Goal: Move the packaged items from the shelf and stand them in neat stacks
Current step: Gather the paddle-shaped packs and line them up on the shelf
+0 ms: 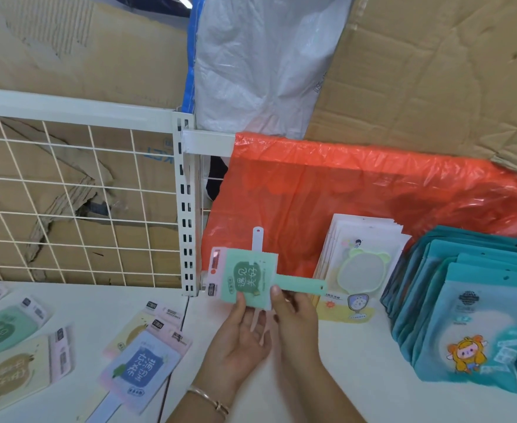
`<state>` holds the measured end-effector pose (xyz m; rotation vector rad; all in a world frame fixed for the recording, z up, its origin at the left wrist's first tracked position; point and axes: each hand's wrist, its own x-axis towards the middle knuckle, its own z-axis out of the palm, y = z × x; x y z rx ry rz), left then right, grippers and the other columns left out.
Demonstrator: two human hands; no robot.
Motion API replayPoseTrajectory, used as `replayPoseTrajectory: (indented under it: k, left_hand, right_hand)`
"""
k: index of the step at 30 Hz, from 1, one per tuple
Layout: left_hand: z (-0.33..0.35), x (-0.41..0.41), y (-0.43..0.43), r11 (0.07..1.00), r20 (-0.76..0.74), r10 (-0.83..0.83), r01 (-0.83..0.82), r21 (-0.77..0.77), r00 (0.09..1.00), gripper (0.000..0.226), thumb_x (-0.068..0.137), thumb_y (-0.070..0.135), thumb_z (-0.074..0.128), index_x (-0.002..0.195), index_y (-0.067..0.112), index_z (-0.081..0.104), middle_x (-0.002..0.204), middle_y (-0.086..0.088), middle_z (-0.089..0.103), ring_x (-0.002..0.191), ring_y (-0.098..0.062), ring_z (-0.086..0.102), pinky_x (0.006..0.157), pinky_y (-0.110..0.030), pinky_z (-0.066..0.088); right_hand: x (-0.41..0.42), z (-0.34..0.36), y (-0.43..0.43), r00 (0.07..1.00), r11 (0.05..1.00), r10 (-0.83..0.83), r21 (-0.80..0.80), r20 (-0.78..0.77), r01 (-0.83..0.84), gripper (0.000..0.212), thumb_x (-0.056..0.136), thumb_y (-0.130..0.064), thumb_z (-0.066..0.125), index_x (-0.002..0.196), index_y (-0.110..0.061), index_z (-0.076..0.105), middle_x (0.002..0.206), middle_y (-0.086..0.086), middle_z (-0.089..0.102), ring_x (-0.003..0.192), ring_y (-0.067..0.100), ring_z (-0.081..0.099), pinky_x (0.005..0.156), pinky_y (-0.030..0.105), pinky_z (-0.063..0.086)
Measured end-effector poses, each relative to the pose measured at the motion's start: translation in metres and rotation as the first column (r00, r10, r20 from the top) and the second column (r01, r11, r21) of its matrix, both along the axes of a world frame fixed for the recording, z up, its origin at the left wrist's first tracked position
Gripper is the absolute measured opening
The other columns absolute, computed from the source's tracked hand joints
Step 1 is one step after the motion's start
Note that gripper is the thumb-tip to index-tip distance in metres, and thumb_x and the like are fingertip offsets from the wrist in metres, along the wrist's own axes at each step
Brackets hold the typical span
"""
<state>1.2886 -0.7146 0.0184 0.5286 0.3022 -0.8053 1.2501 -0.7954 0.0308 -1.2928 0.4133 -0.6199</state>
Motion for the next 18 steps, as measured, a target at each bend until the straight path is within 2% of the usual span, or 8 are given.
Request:
replayPoseTrajectory:
  k: [2, 5, 7, 9, 11, 14, 17, 18]
  left_hand:
    - [-0.005, -0.004, -0.004, 1.000, -0.006, 0.010, -0.010, 0.005, 1.000, 0.046, 0.073, 0.045, 0.062, 0.117, 0.030, 0.061, 0.087, 0.016, 0.071, 0.088, -0.009, 0.051, 0.082, -0.031, 0.036]
    - [-0.014, -0.001, -0.009, 1.000, -0.023, -0.017, 0.017, -0.013, 1.000, 0.060, 0.073, 0.049, 0.063, 0.129, 0.027, 0.057, 0.112, 0.013, 0.067, 0.104, -0.011, 0.053, 0.094, -0.032, 0.035]
    - [-0.013, -0.004, -0.011, 0.995, -0.004, -0.082, 0.082, -0.049, 0.997, 0.057, 0.081, 0.051, 0.056, 0.132, 0.025, 0.055, 0.126, 0.006, 0.062, 0.115, -0.013, 0.052, 0.099, -0.031, 0.033]
    - [-0.011, -0.008, -0.011, 0.986, 0.046, -0.163, 0.164, -0.022, 0.986, 0.048, 0.092, 0.052, 0.041, 0.128, 0.026, 0.057, 0.111, 0.003, 0.069, 0.099, -0.014, 0.056, 0.083, -0.029, 0.038]
    - [-0.007, -0.008, -0.006, 0.964, 0.063, -0.260, 0.256, 0.066, 0.964, 0.043, 0.095, 0.051, 0.037, 0.119, 0.025, 0.062, 0.098, -0.001, 0.072, 0.095, -0.015, 0.056, 0.074, -0.030, 0.037]
    - [-0.009, 0.000, 0.008, 0.920, 0.053, -0.320, 0.297, 0.255, 0.946, 0.029, 0.094, 0.036, 0.050, 0.107, 0.015, 0.067, 0.107, -0.005, 0.068, 0.093, -0.017, 0.054, 0.070, -0.029, 0.039]
    - [-0.021, 0.018, 0.022, 0.855, 0.157, -0.215, 0.108, 0.507, 0.964, 0.018, 0.087, 0.019, 0.060, 0.103, 0.012, 0.065, 0.099, -0.005, 0.063, 0.077, -0.015, 0.052, 0.064, -0.027, 0.039]
    - [-0.023, 0.024, 0.026, 0.832, 0.216, -0.182, 0.033, 0.554, 0.959, 0.023, 0.088, 0.018, 0.059, 0.109, 0.012, 0.064, 0.099, -0.006, 0.062, 0.081, -0.016, 0.055, 0.063, -0.027, 0.039]
  right_hand:
    - [0.005, 0.004, -0.005, 1.000, 0.996, 0.021, -0.087, -0.012, -0.022, 0.007, 0.089, -0.011, 0.062, 0.091, -0.016, 0.066, 0.086, -0.001, 0.070, 0.078, 0.010, 0.064, 0.064, 0.012, 0.050]
    - [0.012, 0.008, -0.006, 0.998, 0.980, 0.053, -0.187, -0.046, -0.061, 0.014, 0.087, -0.004, 0.063, 0.091, -0.018, 0.063, 0.087, 0.002, 0.066, 0.081, 0.013, 0.060, 0.066, 0.014, 0.050]
    - [0.020, 0.011, -0.007, 0.993, 0.957, 0.091, -0.270, -0.080, -0.109, 0.024, 0.086, 0.001, 0.062, 0.096, -0.021, 0.060, 0.093, -0.002, 0.066, 0.087, 0.013, 0.062, 0.076, 0.019, 0.053]
    - [0.029, 0.014, -0.009, 0.990, 0.929, 0.088, -0.349, -0.109, -0.121, 0.027, 0.087, 0.001, 0.059, 0.096, -0.024, 0.060, 0.097, -0.006, 0.065, 0.094, 0.014, 0.062, 0.085, 0.028, 0.053]
    - [0.038, 0.017, -0.016, 0.991, 0.908, 0.065, -0.405, -0.113, -0.106, 0.023, 0.089, 0.000, 0.057, 0.095, -0.023, 0.061, 0.098, -0.006, 0.065, 0.095, 0.015, 0.063, 0.083, 0.031, 0.054]
    - [0.055, 0.015, -0.033, 0.988, 0.884, 0.057, -0.452, -0.143, -0.116, 0.021, 0.092, -0.002, 0.052, 0.095, -0.020, 0.061, 0.099, -0.004, 0.065, 0.092, 0.013, 0.062, 0.075, 0.027, 0.055]
    - [0.067, 0.006, -0.046, 0.974, 0.874, 0.086, -0.452, -0.210, -0.175, 0.025, 0.093, -0.003, 0.050, 0.088, -0.026, 0.059, 0.098, -0.003, 0.065, 0.092, 0.016, 0.064, 0.062, 0.024, 0.053]
    - [0.069, 0.003, -0.049, 0.968, 0.868, 0.103, -0.455, -0.228, -0.199, 0.027, 0.093, -0.003, 0.049, 0.086, -0.027, 0.059, 0.099, -0.002, 0.065, 0.091, 0.016, 0.065, 0.060, 0.021, 0.053]
